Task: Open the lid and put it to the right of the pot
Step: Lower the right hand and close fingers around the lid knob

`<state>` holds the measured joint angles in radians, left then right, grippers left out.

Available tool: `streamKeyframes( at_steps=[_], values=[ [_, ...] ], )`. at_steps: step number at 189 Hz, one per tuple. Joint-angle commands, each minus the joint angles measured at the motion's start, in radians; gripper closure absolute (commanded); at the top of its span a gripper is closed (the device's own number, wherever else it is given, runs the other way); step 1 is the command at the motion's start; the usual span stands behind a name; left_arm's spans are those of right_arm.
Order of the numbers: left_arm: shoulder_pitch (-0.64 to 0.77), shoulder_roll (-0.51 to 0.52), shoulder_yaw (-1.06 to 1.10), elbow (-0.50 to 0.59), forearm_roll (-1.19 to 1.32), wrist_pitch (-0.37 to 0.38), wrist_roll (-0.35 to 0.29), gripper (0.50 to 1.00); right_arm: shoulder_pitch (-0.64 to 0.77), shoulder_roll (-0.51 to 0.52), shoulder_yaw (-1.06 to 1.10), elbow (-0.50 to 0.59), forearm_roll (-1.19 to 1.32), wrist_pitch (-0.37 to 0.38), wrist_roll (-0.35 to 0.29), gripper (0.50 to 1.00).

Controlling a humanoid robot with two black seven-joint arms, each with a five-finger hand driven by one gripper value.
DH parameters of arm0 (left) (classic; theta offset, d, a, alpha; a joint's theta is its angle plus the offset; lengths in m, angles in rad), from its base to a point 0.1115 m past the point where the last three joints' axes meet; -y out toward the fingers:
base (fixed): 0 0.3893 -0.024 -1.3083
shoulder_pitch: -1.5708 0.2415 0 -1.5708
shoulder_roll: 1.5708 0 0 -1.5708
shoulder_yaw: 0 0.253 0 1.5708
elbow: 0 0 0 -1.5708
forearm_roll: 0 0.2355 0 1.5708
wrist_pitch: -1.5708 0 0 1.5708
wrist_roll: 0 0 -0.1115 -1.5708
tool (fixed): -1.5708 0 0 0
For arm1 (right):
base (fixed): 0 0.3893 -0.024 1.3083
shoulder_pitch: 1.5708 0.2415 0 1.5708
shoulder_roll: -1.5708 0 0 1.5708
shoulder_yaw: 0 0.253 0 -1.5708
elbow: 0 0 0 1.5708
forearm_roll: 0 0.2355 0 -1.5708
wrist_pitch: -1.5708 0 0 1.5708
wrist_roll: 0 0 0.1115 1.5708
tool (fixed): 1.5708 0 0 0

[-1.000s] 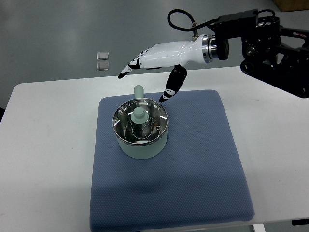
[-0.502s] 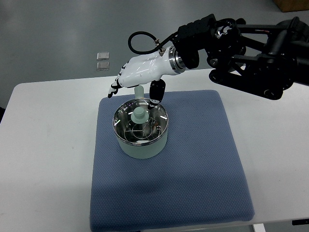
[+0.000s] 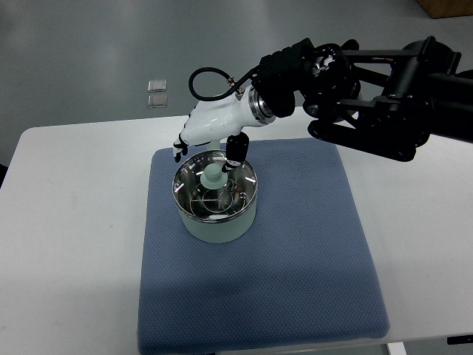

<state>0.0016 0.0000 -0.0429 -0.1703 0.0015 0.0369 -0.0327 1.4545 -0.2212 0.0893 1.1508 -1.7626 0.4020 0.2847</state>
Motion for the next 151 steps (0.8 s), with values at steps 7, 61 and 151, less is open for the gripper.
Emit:
streamKeyframes(
  at_steps=[7, 61, 151],
  values=[
    [0.000, 0.000, 0.000, 0.000, 0.000, 0.000, 0.000, 0.500, -0.002, 0.000, -0.016, 0.000, -0.026, 0.000, -0.001, 0.697],
    [0.000, 0.000, 0.000, 0.000, 0.000, 0.000, 0.000, 0.500, -0.003, -0.001, -0.049, 0.000, -0.031, -0.008, -0.002, 0.740],
    [0.000, 0.000, 0.000, 0.000, 0.000, 0.000, 0.000, 0.500, -0.033, 0.008, -0.049, -0.014, -0.032, -0.026, -0.022, 0.777]
  ],
)
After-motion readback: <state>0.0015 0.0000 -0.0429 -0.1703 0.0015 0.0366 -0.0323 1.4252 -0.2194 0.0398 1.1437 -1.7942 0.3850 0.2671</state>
